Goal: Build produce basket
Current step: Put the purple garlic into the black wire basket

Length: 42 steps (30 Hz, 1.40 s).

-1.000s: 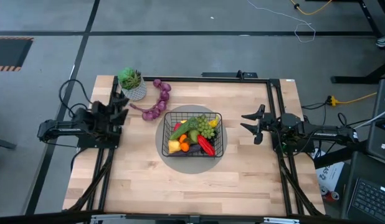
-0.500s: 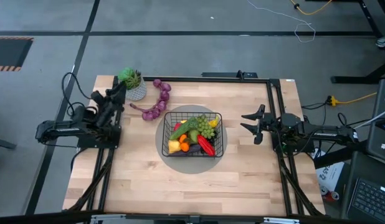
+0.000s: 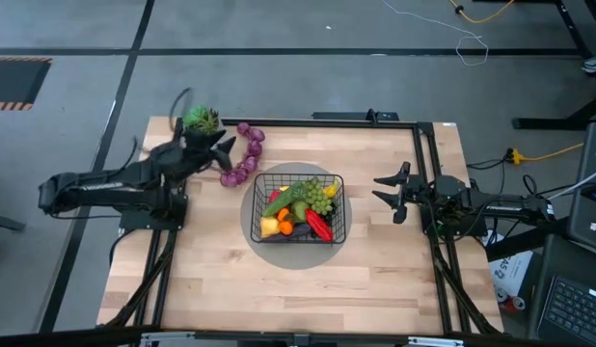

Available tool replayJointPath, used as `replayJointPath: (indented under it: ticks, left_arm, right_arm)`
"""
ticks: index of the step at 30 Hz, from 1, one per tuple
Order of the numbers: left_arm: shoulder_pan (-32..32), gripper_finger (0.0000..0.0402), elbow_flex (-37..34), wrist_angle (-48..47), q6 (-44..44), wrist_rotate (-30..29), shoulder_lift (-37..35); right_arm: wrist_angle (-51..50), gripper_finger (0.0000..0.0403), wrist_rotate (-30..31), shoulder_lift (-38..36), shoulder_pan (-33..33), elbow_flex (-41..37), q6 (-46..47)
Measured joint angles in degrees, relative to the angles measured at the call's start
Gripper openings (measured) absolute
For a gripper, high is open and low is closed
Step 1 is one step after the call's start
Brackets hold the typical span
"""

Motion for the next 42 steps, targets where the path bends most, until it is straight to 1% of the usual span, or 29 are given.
replayJointPath:
  ticks: [5, 8, 10, 12, 15, 16, 18, 22, 27, 34, 39, 42]
  left_arm:
    - [3.92, 0.0214, 12.13, -20.76, -2.61, 0.62, 11.87]
    - [6.45, 0.0214, 16.79, -30.07, -2.62, 2.03, 18.42]
    - [8.31, 0.0214, 19.06, -34.86, -2.70, 5.75, 21.79]
    - [10.17, 0.0214, 20.44, -38.41, -2.46, 12.06, 24.31]
    - [12.86, 0.0214, 20.71, -42.52, -0.77, 21.39, 27.02]
    - [13.66, 0.0214, 20.76, -43.76, -0.67, 23.32, 27.79]
    - [15.18, 0.0214, 20.79, -46.26, -0.60, 24.22, 29.22]
    - [18.13, 0.0214, 20.78, -48.54, -0.49, 24.28, 32.30]
    - [20.48, 0.0214, 20.78, -47.90, 2.13, 28.68, 36.64]
    - [21.62, 0.0214, 20.78, -46.13, 2.50, 29.33, 43.61]
    - [21.60, 0.0214, 20.99, -44.96, 3.18, 33.03, 48.45]
    - [21.60, 0.0214, 20.98, -42.37, 3.92, 33.46, 51.19]
  right_arm:
    - [0.00, 0.0184, 0.02, 0.00, -0.02, 0.00, 0.00]
    - [0.00, 0.0184, 0.00, 0.00, 0.00, 0.00, 0.00]
    - [0.00, 0.0184, 0.00, 0.00, 0.00, 0.00, 0.00]
    - [0.00, 0.0184, 0.01, 0.00, 0.00, 0.00, 0.00]
    - [0.00, 0.0184, 0.00, 0.00, 0.00, 0.00, 0.00]
    - [0.00, 0.0184, 0.02, 0.00, 0.00, 0.00, 0.00]
    - [0.00, 0.0184, 0.00, 0.00, 0.00, 0.00, 0.00]
    - [0.00, 0.0184, 0.00, 0.00, 0.00, 0.00, 0.00]
    - [0.00, 0.0184, 0.00, 0.00, 0.00, 0.02, 0.00]
    - [0.00, 0.0184, 0.00, 0.00, 0.00, 0.02, 0.00]
    - [0.00, 0.0184, 0.00, 0.00, -0.01, 0.02, 0.00]
    - [0.00, 0.0184, 0.00, 0.00, 0.00, 0.02, 0.00]
